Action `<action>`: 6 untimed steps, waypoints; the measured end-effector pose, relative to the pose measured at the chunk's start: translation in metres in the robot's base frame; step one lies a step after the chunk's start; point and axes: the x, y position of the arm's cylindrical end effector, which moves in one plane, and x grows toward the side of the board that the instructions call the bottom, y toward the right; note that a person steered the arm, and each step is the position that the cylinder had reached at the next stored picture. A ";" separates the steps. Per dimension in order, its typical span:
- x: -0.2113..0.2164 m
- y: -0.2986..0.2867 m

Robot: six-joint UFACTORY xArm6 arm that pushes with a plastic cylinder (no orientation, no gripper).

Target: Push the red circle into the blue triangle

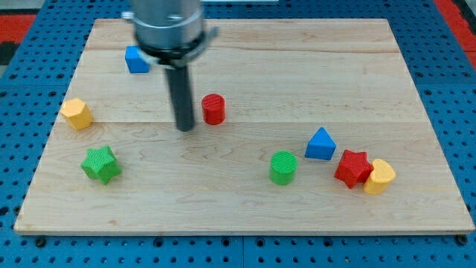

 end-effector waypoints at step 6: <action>0.075 0.133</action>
